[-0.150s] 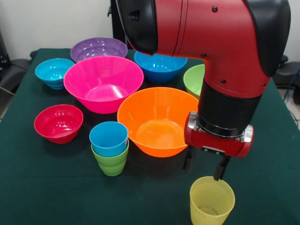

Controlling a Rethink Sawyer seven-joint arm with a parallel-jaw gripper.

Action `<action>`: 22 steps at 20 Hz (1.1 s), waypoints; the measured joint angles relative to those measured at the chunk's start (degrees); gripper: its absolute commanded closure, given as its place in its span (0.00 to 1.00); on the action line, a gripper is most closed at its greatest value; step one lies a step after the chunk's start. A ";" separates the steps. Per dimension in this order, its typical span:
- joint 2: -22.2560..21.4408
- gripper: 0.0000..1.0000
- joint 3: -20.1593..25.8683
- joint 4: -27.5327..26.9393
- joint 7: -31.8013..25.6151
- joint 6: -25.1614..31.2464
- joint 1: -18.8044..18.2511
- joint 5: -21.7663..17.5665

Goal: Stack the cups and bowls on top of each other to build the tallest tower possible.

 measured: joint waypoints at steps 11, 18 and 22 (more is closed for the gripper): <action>0.01 0.00 -0.49 0.51 0.00 -6.86 -0.02 0.01; 0.01 0.00 -2.28 1.66 0.00 -11.19 -0.02 0.01; 0.02 0.00 -3.43 3.47 0.00 -12.59 -0.02 0.02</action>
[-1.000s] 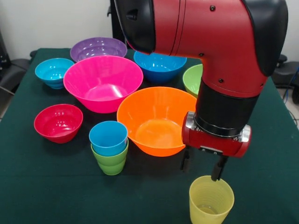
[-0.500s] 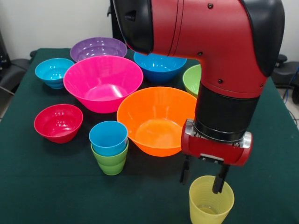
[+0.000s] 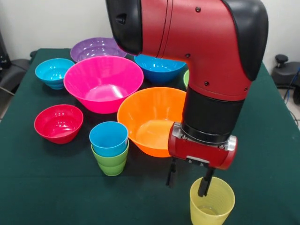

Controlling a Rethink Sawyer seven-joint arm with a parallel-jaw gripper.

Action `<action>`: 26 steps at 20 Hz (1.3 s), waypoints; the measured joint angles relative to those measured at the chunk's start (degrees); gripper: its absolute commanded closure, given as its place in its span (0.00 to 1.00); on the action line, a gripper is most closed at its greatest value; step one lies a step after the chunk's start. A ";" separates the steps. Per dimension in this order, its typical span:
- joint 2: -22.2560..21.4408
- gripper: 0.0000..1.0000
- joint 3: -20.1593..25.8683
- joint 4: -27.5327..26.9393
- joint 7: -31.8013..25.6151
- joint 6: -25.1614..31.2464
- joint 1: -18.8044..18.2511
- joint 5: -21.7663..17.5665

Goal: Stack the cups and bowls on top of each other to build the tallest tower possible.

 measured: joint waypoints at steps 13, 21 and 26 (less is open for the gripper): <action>0.08 0.00 -0.24 5.97 0.00 -6.38 -0.17 0.01; 0.36 0.00 1.55 7.39 0.00 -10.53 -0.75 0.29; 0.53 0.00 3.00 7.64 0.00 -11.05 -1.23 0.72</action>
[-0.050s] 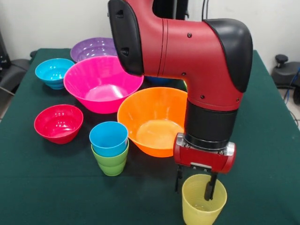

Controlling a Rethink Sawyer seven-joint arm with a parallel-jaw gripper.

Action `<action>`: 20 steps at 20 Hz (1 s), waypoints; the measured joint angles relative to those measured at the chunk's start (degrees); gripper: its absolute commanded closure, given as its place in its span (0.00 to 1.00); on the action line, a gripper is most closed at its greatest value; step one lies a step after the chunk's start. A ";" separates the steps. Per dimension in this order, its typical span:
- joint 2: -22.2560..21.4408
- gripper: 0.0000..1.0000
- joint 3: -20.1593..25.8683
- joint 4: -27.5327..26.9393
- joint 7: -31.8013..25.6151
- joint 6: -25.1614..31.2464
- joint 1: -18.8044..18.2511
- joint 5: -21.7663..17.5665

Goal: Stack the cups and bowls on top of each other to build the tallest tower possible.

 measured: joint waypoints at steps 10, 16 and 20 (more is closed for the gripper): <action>0.00 1.00 2.10 1.46 0.00 -3.30 -0.55 0.33; -0.11 1.00 2.33 1.68 0.00 -3.84 -0.56 0.61; -0.11 1.00 2.34 1.68 0.00 -3.85 -0.56 0.77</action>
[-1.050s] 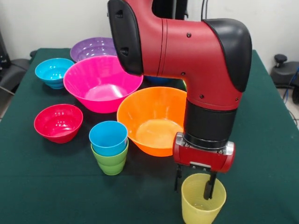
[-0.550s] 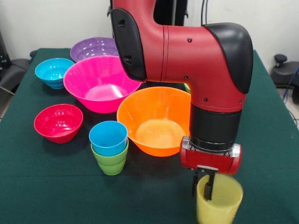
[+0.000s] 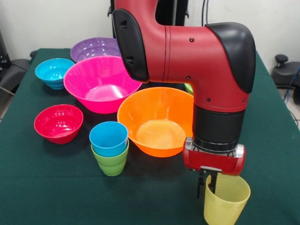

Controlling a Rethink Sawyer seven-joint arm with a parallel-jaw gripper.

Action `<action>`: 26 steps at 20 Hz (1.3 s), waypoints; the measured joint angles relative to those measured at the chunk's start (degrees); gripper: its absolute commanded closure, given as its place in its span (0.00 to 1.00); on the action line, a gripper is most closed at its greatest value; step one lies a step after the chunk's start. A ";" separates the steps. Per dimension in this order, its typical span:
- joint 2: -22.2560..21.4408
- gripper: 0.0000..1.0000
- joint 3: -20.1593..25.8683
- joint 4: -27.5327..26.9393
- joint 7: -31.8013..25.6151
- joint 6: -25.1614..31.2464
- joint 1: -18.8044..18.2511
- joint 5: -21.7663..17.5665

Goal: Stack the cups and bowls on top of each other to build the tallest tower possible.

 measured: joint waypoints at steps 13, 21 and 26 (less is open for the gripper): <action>0.68 1.00 0.01 -4.60 0.00 13.21 0.47 3.19; 0.81 1.00 0.06 -10.96 0.00 25.01 0.37 4.32; 0.78 1.00 0.25 -13.61 0.00 28.01 0.08 4.84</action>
